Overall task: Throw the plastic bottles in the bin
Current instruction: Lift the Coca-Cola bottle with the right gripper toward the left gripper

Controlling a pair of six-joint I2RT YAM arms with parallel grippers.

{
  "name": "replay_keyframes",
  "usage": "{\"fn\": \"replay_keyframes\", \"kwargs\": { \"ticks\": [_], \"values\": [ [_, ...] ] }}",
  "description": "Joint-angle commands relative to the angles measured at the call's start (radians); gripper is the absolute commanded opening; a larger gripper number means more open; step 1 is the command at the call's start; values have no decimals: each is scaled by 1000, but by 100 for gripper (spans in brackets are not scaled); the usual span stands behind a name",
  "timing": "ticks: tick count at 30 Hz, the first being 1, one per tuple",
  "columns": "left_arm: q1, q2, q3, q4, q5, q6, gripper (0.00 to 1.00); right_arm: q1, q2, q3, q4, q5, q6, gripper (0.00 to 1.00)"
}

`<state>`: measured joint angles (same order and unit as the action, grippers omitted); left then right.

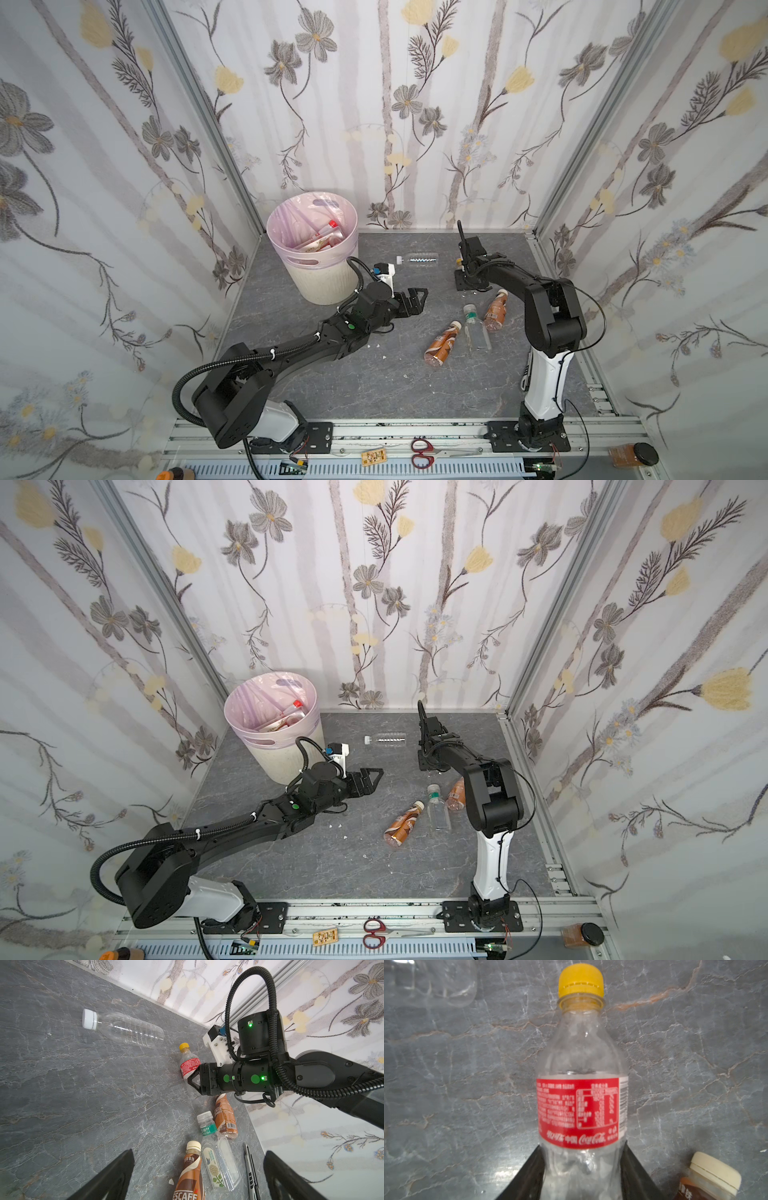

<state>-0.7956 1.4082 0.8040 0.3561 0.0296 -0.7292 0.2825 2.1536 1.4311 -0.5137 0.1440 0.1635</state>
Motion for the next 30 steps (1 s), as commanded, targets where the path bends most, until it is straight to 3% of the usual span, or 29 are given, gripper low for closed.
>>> {"fn": "replay_keyframes", "kwargs": {
  "ticks": [1, 12, 23, 30],
  "values": [
    [11, -12, -13, 27, 2, -11, 100, 7, -24, -33, -14, -86, 9, 51],
    [112, 18, 9, 22, 115, -78, 100, 25, -149, -105, 49, -188, 22, 49],
    [137, 210, 169, 12, 220, -127, 100, 68, -263, -177, 120, -305, 39, 50],
    [148, 241, 170, 12, 239, -139, 100, 92, -171, -177, 103, -259, 33, 49]
  ]
}}
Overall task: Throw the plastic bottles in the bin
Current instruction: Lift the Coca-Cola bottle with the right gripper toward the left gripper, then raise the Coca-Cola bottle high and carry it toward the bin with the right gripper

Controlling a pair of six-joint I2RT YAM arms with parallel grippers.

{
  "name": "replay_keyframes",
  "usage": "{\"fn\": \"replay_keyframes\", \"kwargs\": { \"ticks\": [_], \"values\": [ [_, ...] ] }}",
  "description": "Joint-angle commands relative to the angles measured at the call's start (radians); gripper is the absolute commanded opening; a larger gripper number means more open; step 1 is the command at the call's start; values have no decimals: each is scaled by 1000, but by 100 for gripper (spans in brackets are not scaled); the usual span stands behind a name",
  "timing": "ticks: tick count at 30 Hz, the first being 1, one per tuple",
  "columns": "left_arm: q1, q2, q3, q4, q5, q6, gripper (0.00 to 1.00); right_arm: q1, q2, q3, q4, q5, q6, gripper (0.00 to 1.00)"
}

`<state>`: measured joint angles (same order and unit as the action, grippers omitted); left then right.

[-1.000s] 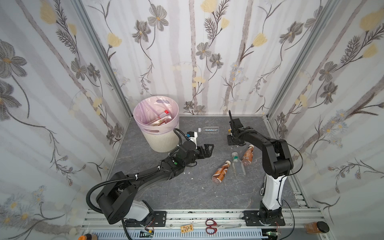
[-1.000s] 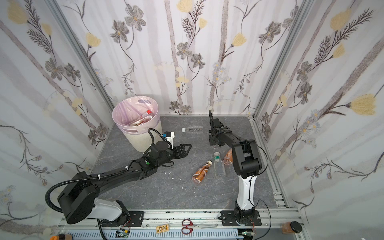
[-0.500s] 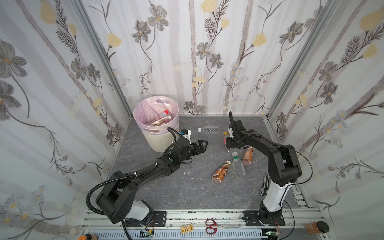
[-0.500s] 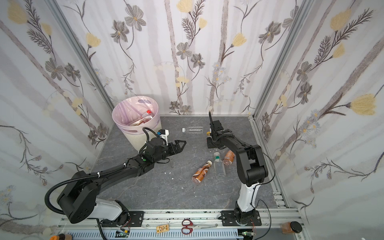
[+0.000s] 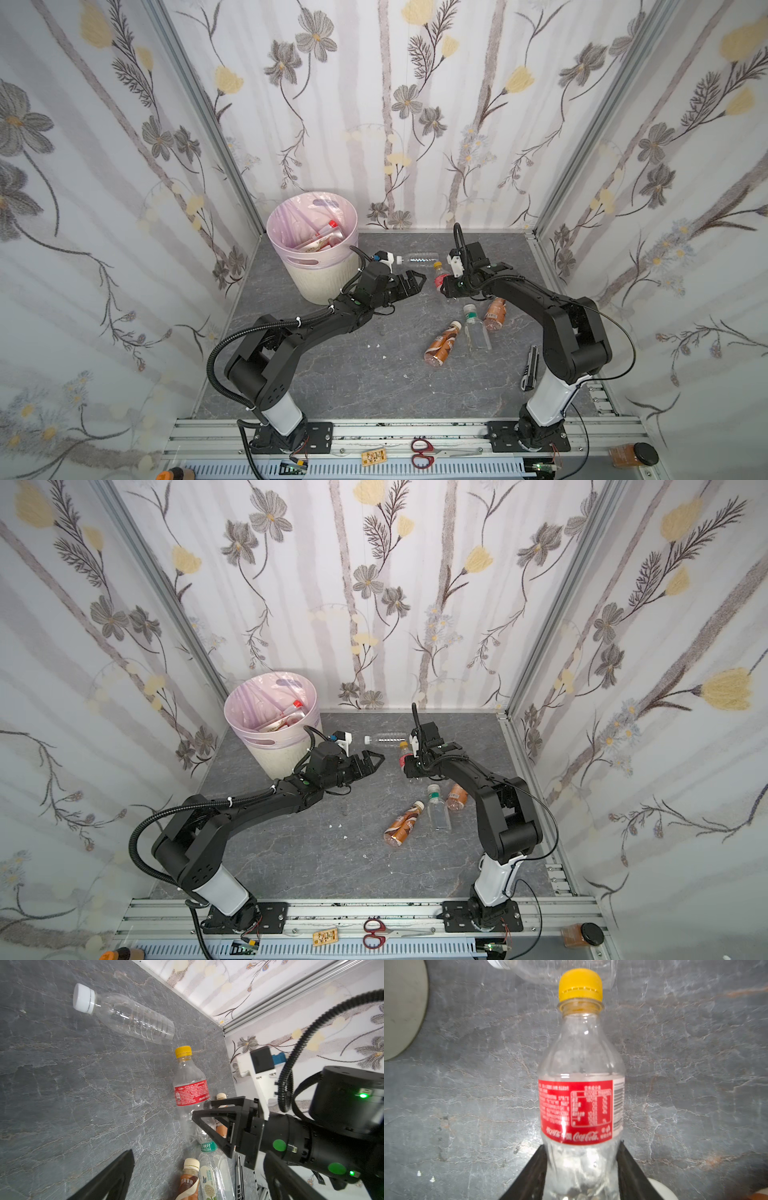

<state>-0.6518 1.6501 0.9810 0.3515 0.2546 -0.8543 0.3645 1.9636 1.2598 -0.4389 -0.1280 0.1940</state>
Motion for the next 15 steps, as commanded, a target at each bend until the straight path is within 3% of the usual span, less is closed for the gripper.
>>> {"fn": "replay_keyframes", "kwargs": {
  "ticks": [1, 9, 15],
  "values": [
    [7, -5, -18, 17, 12, -14, 100, 16, 26, -14, 36, 18, 5, 49],
    [14, -42, -55, 17, -2, -6, 100, 49, 76, -11, 20, 86, 16, 53],
    [13, -48, -58, 17, 0, -6, 100, 69, 106, -22, 19, 100, 19, 62]
  ]
}}
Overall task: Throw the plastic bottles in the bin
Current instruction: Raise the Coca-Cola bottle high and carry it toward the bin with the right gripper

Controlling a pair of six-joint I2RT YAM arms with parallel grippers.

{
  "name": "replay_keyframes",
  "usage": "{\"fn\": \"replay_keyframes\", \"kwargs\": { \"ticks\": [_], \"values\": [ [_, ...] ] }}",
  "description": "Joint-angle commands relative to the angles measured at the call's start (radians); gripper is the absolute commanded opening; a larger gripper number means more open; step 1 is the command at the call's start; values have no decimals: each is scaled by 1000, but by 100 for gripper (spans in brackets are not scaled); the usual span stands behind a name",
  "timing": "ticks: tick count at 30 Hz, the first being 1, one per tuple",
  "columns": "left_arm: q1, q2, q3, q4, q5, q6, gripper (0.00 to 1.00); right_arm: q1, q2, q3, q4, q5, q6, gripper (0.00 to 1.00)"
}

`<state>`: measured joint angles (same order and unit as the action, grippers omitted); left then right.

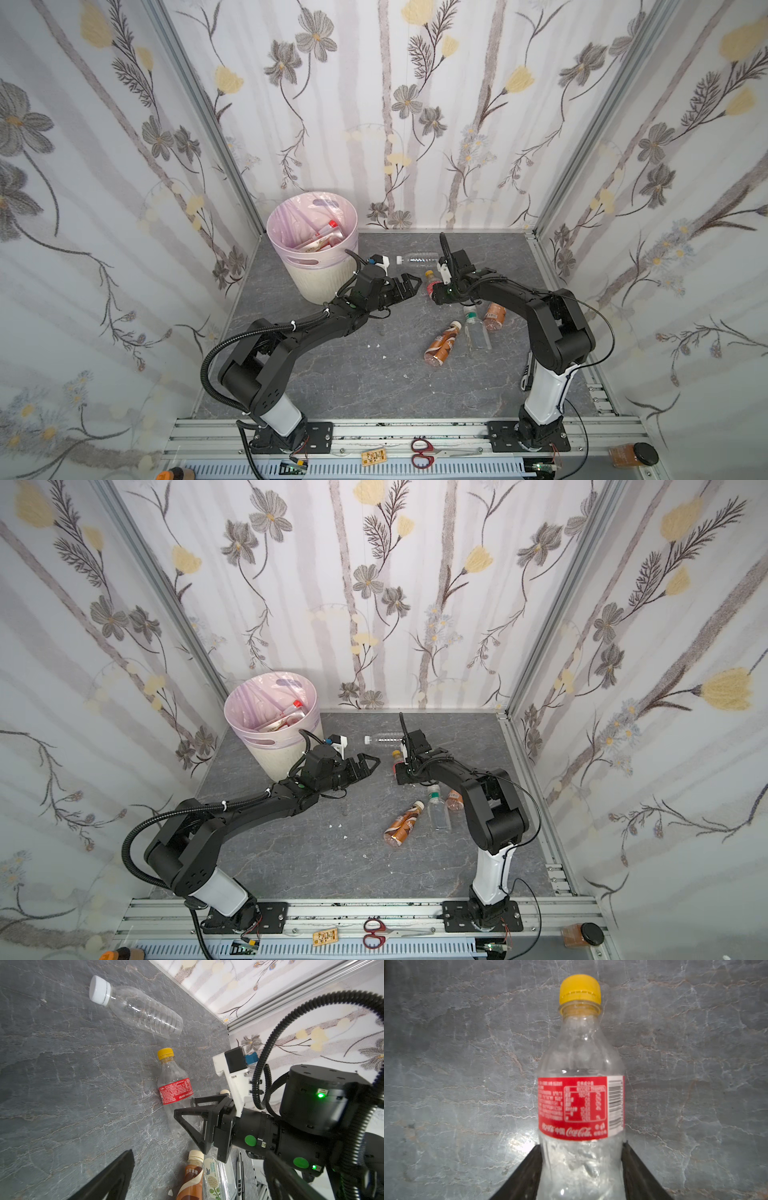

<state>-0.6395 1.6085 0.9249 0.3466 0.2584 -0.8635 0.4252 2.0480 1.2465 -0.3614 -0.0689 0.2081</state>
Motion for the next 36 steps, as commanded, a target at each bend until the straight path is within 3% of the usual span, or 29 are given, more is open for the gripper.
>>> {"fn": "replay_keyframes", "kwargs": {
  "ticks": [1, 9, 12, 19, 23, 29, 36],
  "values": [
    [1, -8, -4, 22, -1, 3, 100, 11, 27, -9, -58, 45, 7, 63],
    [3, -38, -24, 20, -17, 11, 100, 11, 55, 10, -44, 51, 13, 65],
    [1, -40, -24, 18, -11, 8, 100, 13, 46, 18, -44, 57, 14, 60],
    [1, -160, 4, -15, -2, 72, 100, 24, -139, 57, -56, 32, 33, 57],
    [4, -338, 51, -129, -126, 177, 100, 67, -277, 134, -6, 22, 45, 57],
    [96, -557, 57, -209, -181, 223, 100, 172, -416, 248, 235, 16, 45, 58],
    [172, -824, -35, -228, -327, 259, 100, 228, -611, 84, 840, 57, 73, 59]
  ]
}}
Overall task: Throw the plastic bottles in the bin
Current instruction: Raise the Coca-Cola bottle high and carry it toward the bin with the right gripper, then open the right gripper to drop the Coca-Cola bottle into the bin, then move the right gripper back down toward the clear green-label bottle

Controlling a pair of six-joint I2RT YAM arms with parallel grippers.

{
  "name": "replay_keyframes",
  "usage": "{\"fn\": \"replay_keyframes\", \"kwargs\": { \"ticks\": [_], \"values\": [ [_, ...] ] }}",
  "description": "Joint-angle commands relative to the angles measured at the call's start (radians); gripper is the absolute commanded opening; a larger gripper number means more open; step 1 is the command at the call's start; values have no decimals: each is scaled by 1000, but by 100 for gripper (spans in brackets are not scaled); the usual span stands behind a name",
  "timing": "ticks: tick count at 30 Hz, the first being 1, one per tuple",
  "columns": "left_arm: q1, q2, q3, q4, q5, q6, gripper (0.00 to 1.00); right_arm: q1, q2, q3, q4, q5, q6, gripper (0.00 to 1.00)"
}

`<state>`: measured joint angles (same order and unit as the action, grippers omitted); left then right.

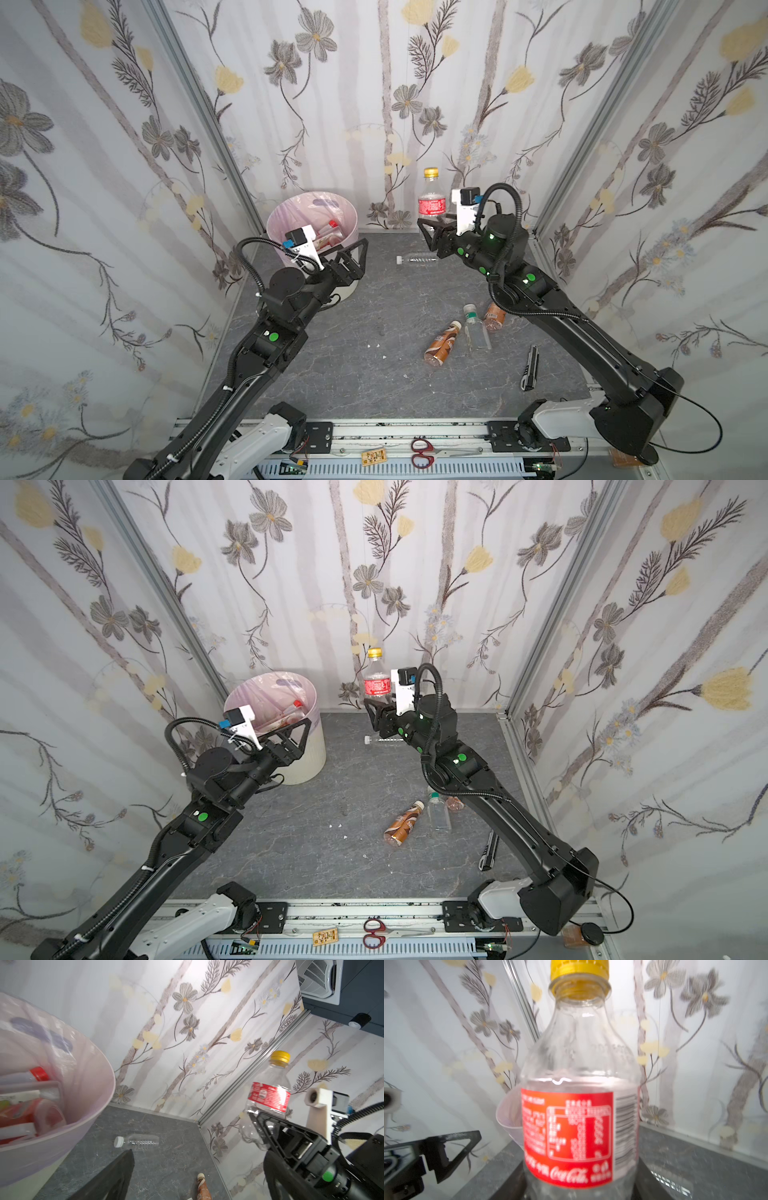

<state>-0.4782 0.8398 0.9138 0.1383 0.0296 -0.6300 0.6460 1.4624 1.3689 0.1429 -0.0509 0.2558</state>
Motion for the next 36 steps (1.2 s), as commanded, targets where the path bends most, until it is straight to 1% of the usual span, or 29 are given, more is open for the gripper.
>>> {"fn": "replay_keyframes", "kwargs": {
  "ticks": [1, 3, 6, 8, 11, 12, 14, 15, 17, 18, 19, 20, 21, 23, 24, 25, 28, 29, 30, 32, 34, 36],
  "values": [
    [14, -91, -41, -20, -125, 25, 100, 8, -34, -52, 400, 61, 40, 60],
    [19, -144, -68, -20, -165, 22, 100, 9, -26, -59, 491, 90, 66, 59],
    [24, -202, -99, -22, -212, 23, 100, 19, 32, -31, 585, 85, 114, 59],
    [26, -223, -108, -27, -230, 24, 100, 34, 105, 50, 567, 62, 131, 59],
    [29, -234, -112, -41, -234, 23, 100, 74, 282, 236, 472, 37, 129, 59],
    [30, -236, -112, -47, -232, 21, 100, 86, 354, 332, 403, 16, 129, 59],
    [30, -241, -117, -58, -230, 19, 100, 108, 515, 553, 198, 6, 123, 59],
    [31, -245, -119, -65, -231, 18, 100, 116, 592, 664, 101, -27, 110, 63],
    [31, -254, -125, -78, -238, 19, 100, 139, 772, 945, -129, -92, 67, 78],
    [33, -257, -130, -81, -239, 18, 100, 151, 849, 1089, -249, -78, 43, 79],
    [33, -258, -133, -85, -240, 18, 100, 161, 923, 1242, -354, -58, 20, 84],
    [33, -257, -133, -88, -238, 18, 100, 162, 963, 1318, -423, -53, 7, 94],
    [33, -257, -135, -91, -237, 16, 100, 160, 959, 1319, -446, -42, 2, 99],
    [34, -256, -134, -92, -231, 11, 100, 155, 888, 1240, -444, 7, -19, 100],
    [34, -255, -136, -93, -234, 7, 100, 156, 841, 1181, -418, 11, -35, 100],
    [34, -252, -136, -93, -235, 3, 100, 159, 779, 1095, -369, 12, -53, 100],
    [34, -238, -133, -91, -230, 1, 100, 161, 562, 773, -145, 35, -81, 100],
    [34, -231, -134, -91, -225, 0, 100, 158, 498, 689, -92, 59, -89, 100],
    [34, -224, -132, -91, -217, -1, 100, 155, 455, 640, -67, 85, -96, 100],
    [33, -206, -133, -91, -196, -1, 100, 138, 388, 574, -72, 134, -101, 100],
    [33, -194, -136, -91, -188, -8, 100, 114, 342, 523, -98, 161, -94, 100],
    [33, -177, -138, -89, -169, -15, 100, 92, 285, 439, -101, 184, -88, 100]
  ]
}}
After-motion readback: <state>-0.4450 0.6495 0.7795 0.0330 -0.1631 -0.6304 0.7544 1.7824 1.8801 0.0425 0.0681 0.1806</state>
